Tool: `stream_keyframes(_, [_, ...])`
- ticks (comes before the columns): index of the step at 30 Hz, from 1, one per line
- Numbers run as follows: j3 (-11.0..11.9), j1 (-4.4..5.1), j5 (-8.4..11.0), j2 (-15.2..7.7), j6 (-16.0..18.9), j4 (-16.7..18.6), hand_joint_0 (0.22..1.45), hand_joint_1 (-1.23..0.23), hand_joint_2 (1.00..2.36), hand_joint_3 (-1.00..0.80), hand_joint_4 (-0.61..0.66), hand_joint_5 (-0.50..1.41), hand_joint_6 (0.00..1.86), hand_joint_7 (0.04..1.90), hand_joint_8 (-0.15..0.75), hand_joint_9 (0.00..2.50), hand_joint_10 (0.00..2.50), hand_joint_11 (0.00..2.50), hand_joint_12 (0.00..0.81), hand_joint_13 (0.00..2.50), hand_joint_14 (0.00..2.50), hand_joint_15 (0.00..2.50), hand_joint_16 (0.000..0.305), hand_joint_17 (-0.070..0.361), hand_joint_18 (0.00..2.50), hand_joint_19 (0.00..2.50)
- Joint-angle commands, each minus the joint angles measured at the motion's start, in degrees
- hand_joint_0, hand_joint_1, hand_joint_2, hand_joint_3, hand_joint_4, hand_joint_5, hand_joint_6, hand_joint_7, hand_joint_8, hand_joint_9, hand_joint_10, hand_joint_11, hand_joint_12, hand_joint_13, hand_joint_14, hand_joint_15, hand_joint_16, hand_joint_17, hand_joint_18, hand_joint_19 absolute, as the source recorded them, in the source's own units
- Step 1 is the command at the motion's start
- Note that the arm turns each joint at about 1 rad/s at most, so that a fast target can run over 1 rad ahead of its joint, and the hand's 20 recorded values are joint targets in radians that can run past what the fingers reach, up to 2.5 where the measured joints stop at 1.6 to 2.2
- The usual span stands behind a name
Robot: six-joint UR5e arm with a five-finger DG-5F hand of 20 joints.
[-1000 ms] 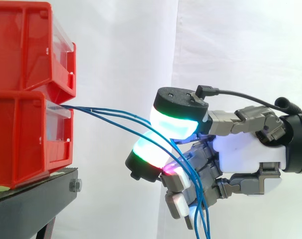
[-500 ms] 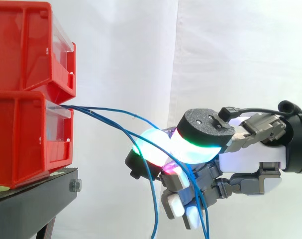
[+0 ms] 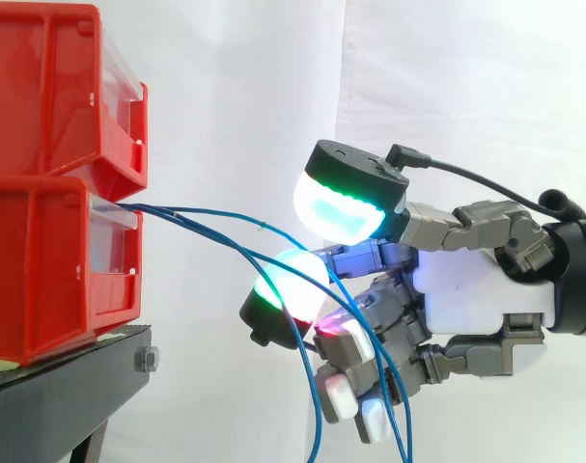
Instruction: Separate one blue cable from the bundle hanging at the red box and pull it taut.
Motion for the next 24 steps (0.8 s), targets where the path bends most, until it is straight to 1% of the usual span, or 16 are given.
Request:
stream_keyframes(1, [0.0, -0.03, 0.05, -0.1, 0.0, 0.0, 0.55, -0.54, 1.00, -0.50, 0.13, -0.20, 0.76, 1.06, 0.317, 1.11, 0.02, 1.24, 0.417, 1.02, 0.03, 0.92, 0.050, 0.113, 0.89, 0.69])
stream_keyframes(5, [0.0, -0.12, 0.05, 0.0, 0.0, 0.0, 0.54, -0.55, 1.00, -0.50, 0.13, -0.20, 0.75, 1.03, 0.314, 1.08, 0.01, 1.33, 0.417, 1.02, 0.02, 1.01, 0.051, 0.115, 0.86, 0.68])
stream_keyframes(14, [0.0, -0.03, 0.05, -0.1, 0.0, 0.0, 0.55, -0.59, 1.00, -0.50, 0.14, -0.20, 0.72, 1.04, 0.308, 1.01, 0.01, 1.38, 0.411, 0.97, 0.02, 1.02, 0.050, 0.112, 0.79, 0.64])
stream_keyframes(18, [0.1, -0.03, 0.05, 0.3, 0.0, 0.0, 0.57, -0.61, 1.00, -0.48, 0.14, -0.20, 0.72, 1.04, 0.315, 0.93, 0.01, 1.32, 0.397, 0.88, 0.02, 0.88, 0.045, 0.101, 0.71, 0.53])
stream_keyframes(20, [0.0, -0.03, 0.05, 0.4, 0.0, -0.1, 0.57, -0.62, 1.00, -0.47, 0.13, -0.20, 0.72, 1.04, 0.317, 0.91, 0.01, 1.33, 0.389, 0.86, 0.02, 0.84, 0.043, 0.096, 0.66, 0.50])
stream_keyframes(21, [0.0, -0.03, 0.05, 0.5, 0.0, -0.3, 0.57, -0.63, 1.00, -0.46, 0.14, -0.20, 0.73, 1.04, 0.324, 0.81, 0.01, 1.34, 0.377, 0.82, 0.02, 0.81, 0.041, 0.093, 0.66, 0.47])
stream_keyframes(22, [0.0, -0.03, 0.05, 0.8, -0.1, -0.9, 0.57, -0.63, 1.00, -0.46, 0.14, -0.20, 0.73, 1.04, 0.326, 0.79, 0.01, 1.33, 0.373, 0.81, 0.02, 0.79, 0.041, 0.093, 0.66, 0.46])
stream_keyframes(24, [0.1, -0.03, 0.05, 0.9, -0.2, -1.3, 0.57, -0.63, 1.00, -0.46, 0.15, -0.20, 0.73, 1.03, 0.331, 0.68, 0.01, 1.30, 0.359, 0.75, 0.02, 0.75, 0.040, 0.089, 0.64, 0.41])
